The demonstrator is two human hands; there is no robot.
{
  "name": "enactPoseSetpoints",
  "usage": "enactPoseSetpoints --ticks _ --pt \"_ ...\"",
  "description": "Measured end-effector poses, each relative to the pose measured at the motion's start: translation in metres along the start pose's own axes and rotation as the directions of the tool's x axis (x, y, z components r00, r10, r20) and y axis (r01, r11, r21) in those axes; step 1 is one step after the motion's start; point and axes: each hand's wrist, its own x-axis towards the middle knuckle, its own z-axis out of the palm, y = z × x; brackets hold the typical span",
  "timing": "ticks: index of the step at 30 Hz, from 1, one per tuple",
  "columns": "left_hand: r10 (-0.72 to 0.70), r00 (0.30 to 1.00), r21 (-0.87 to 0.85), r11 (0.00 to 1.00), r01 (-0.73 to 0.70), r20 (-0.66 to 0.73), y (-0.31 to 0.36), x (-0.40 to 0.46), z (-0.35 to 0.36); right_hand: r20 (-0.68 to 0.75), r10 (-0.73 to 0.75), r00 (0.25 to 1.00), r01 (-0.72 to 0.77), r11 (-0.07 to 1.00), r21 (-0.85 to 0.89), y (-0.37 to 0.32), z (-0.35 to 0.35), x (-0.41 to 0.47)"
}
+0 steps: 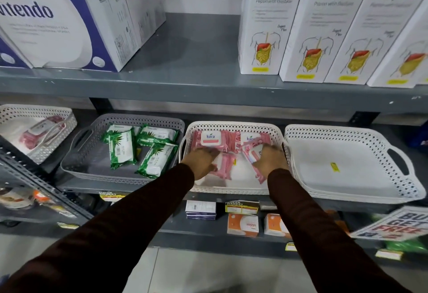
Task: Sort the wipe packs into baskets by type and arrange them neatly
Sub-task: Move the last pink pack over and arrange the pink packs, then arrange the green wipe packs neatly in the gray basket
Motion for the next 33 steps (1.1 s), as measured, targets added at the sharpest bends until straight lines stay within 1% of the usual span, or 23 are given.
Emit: enactPoseSetpoints --ticks 2,4,6,8,10,13,16,18,21,24,25,26,27,29,31,33 --pt "-0.023 0.999 -0.018 1.0 0.024 0.041 -0.005 -0.004 0.004 0.073 -0.064 0.995 0.068 0.996 -0.05 0.0 -0.007 -0.003" --pt "0.0 0.999 -0.013 1.0 0.001 0.053 -0.01 -0.008 0.008 0.166 -0.134 0.977 0.146 0.987 -0.065 -0.001 -0.007 -0.006" --pt "0.023 0.999 -0.014 1.0 -0.023 0.04 -0.009 -0.01 0.008 0.242 -0.208 0.948 0.219 0.975 -0.02 0.001 -0.003 -0.011" --pt "0.031 0.999 -0.03 0.999 -0.031 0.024 -0.007 -0.011 0.01 0.267 -0.249 0.931 0.252 0.967 0.023 0.005 -0.001 -0.015" --pt "0.023 1.0 -0.058 0.998 -0.023 -0.002 -0.004 -0.012 0.013 0.256 -0.271 0.928 0.266 0.962 0.055 0.01 0.001 -0.016" --pt "0.003 0.999 -0.086 0.996 -0.007 -0.041 0.0 -0.01 0.015 0.173 -0.266 0.949 0.252 0.963 0.098 0.012 0.007 -0.016" --pt "-0.048 0.997 -0.135 0.99 0.039 -0.063 0.003 -0.003 0.014 0.112 -0.269 0.956 0.259 0.961 0.103 0.005 0.012 -0.013" --pt "-0.089 0.994 -0.143 0.987 0.079 -0.064 0.002 0.001 0.015 0.086 -0.272 0.958 0.26 0.957 0.131 0.0 0.012 -0.011" --pt "-0.14 0.989 -0.106 0.985 0.135 -0.039 -0.005 -0.001 0.013 0.084 -0.266 0.96 0.249 0.953 0.173 -0.01 0.015 -0.008" --pt "-0.089 0.996 -0.079 0.993 0.09 0.013 -0.002 -0.001 0.012 0.094 -0.202 0.975 0.185 0.969 0.162 -0.004 0.012 -0.01" --pt "-0.055 0.998 -0.126 0.99 0.059 0.031 0.001 -0.002 0.011 0.109 -0.187 0.976 0.169 0.974 0.154 0.0 0.01 -0.01" --pt "-0.03 0.999 -0.213 0.977 0.033 0.016 0.001 -0.006 0.008 0.136 -0.177 0.975 0.158 0.978 0.14 0.0 0.008 -0.01" --pt "-0.028 0.999 -0.302 0.953 0.016 -0.037 -0.004 -0.013 0.005 0.16 -0.176 0.971 0.157 0.98 0.125 -0.005 0.007 -0.011" --pt "-0.081 0.981 -0.397 0.918 0.005 -0.175 -0.017 -0.031 -0.007 0.146 -0.171 0.974 0.154 0.981 0.121 -0.023 0.004 -0.016" --pt "-0.139 0.941 -0.455 0.89 -0.018 -0.307 -0.04 -0.053 -0.017 0.081 -0.16 0.984 0.141 0.97 0.196 -0.053 0.003 -0.027" --pt "-0.232 0.907 -0.477 0.878 0.04 -0.351 -0.072 -0.077 -0.025 0.028 -0.172 0.985 0.155 0.939 0.308 -0.093 0.007 -0.043"
